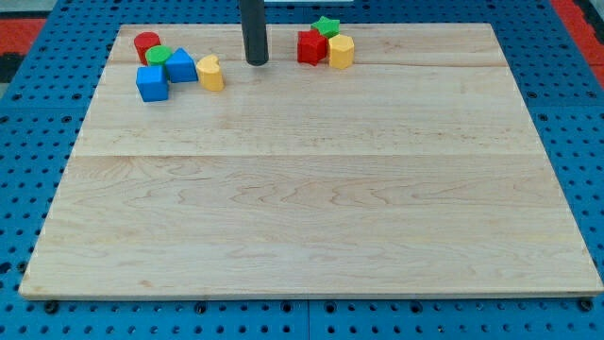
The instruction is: Separate the stars
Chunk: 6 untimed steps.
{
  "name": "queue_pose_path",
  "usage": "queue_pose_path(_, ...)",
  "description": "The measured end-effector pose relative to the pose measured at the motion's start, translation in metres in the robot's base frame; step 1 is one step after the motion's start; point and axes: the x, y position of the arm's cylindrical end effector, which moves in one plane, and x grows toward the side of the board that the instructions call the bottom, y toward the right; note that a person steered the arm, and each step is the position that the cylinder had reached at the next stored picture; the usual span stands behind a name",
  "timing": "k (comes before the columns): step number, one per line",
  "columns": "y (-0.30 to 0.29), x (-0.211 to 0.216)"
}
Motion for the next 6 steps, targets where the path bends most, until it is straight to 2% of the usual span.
queue_pose_path(2, 0.071, -0.014)
queue_pose_path(3, 0.072, -0.028)
queue_pose_path(4, 0.032, -0.039)
queue_pose_path(5, 0.028, -0.07)
queue_pose_path(6, 0.059, -0.068)
